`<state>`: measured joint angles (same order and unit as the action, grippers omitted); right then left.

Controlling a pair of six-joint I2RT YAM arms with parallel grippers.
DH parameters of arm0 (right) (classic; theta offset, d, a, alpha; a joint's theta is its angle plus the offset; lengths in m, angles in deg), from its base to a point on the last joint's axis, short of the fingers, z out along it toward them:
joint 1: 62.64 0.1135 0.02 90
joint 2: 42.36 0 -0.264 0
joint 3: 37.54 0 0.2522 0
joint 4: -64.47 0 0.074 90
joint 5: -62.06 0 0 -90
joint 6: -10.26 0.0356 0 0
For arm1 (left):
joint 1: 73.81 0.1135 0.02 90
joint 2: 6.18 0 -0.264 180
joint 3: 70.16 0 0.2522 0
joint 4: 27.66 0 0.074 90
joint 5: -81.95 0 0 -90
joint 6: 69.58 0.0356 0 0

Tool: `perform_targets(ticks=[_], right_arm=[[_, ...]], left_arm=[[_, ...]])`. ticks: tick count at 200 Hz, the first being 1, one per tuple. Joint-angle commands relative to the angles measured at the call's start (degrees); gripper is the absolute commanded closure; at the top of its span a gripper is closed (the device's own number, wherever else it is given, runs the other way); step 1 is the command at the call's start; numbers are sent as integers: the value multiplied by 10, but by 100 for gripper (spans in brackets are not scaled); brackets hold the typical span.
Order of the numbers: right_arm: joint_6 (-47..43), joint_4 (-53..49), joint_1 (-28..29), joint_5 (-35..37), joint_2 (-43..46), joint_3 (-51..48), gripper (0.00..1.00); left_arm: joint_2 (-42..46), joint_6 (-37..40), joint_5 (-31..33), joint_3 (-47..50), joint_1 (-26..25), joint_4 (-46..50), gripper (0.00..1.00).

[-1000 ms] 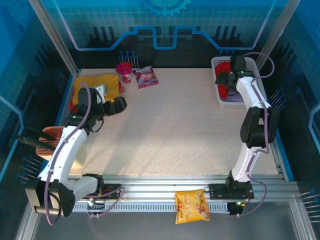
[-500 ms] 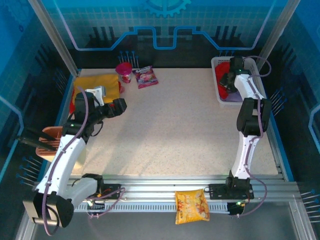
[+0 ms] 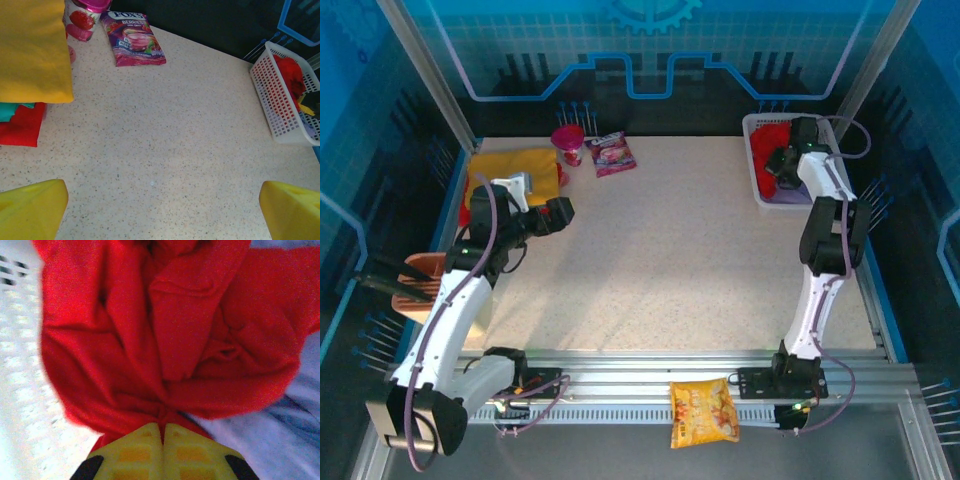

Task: Fold and stack the t-shirts

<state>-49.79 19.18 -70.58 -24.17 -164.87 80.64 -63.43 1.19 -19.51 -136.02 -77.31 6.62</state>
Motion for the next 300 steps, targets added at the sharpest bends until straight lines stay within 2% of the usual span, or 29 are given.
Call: perform_targets(ticks=[1, 18, 31, 43, 63, 93, 132, 164, 201, 237, 270, 292, 300], right_arm=[[-29, 70, 8, 1, 135, -35, 100], [-63, 108, 32, 16, 210, -70, 100], [-87, 99, 51, 36, 250, -69, 100], [-98, 96, 65, 22, 284, -68, 100], [-110, 90, 84, -51, 328, -60, 100], [-113, 88, 128, -183, 365, -39, 100], [-71, 87, 191, -321, 358, 39, 100], [-6, 156, 244, -417, 334, 92, 100], [21, 172, 289, -397, 303, 151, 100], [13, 135, 296, -293, 298, 124, 100], [19, 96, 276, -271, 338, -4, 100], [43, 87, 238, -272, 392, -147, 100], [48, 64, 219, -259, 415, -204, 96]], left_arm=[[10, -10, -12, 13, -5, -22, 1], [9, -21, -13, 19, -8, -36, 1], [7, -30, -15, 28, -10, -47, 1], [3, -37, -17, 32, -11, -51, 1], [-1, -49, -19, 31, -15, -51, 1], [-1, -66, -21, 33, -19, -65, 10], [-8, -86, -23, 33, -26, -77, 16], [-8, -95, -17, 38, -34, -84, 15], [-7, -101, -17, 40, -37, -89, 15], [-5, -99, -15, 41, -38, -81, 15], [9, -85, -1, 48, -38, -66, 14], [10, -85, 0, 52, -38, -65, 15], [9, -86, 0, 53, -39, -62, 15]])
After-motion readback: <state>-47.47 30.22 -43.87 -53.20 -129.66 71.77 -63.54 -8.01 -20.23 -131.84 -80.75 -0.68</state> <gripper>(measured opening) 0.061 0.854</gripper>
